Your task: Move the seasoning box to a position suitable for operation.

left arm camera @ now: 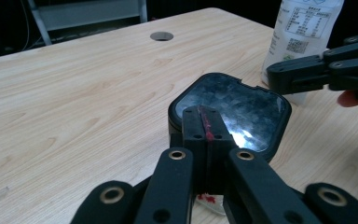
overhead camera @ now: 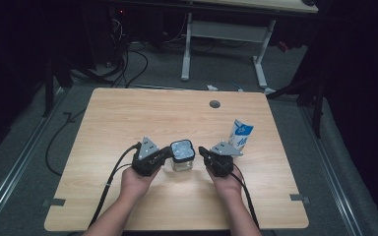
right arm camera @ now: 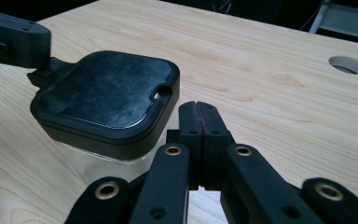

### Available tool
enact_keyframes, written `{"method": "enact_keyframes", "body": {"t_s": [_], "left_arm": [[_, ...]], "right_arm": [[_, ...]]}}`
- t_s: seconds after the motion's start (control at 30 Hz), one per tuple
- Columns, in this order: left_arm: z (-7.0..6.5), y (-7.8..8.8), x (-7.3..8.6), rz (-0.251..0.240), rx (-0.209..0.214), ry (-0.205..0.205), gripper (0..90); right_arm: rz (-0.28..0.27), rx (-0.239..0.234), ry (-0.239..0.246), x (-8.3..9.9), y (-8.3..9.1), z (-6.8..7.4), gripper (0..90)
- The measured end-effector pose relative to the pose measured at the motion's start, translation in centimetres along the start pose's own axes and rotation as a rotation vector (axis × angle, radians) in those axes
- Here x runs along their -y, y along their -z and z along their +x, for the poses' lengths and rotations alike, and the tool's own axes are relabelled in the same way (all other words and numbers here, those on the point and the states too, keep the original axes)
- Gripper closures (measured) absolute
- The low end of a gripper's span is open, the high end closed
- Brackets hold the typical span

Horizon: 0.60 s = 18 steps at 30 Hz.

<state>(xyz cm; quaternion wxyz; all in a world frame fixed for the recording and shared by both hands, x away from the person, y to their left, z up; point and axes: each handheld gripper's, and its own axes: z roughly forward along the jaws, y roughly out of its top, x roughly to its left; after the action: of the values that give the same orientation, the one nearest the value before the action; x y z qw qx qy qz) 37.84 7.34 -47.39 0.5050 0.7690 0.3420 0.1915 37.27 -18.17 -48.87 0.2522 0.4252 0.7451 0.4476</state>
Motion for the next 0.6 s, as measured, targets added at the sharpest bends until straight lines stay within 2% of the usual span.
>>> {"method": "enact_keyframes", "body": {"t_s": [0.13,0.23,0.43,0.6], "left_arm": [[0.01,0.02,0.08,-0.003,0.004,-0.003,89.8],[-0.16,-0.19,0.26,0.005,0.003,-0.012,89.9],[-0.16,-0.28,0.26,-0.001,0.006,0.000,89.9],[-0.17,0.16,-0.06,-0.012,0.001,-0.001,89.9]], "right_arm": [[-0.003,0.004,-0.026,-0.14,-0.36,-0.06,88.5],[-0.003,0.010,-0.024,-0.26,-0.50,-0.14,88.4],[-0.016,0.002,-0.006,-0.39,-0.44,0.04,86.7],[-0.018,-0.004,-0.007,-0.42,-0.46,-0.09,85.9]]}}
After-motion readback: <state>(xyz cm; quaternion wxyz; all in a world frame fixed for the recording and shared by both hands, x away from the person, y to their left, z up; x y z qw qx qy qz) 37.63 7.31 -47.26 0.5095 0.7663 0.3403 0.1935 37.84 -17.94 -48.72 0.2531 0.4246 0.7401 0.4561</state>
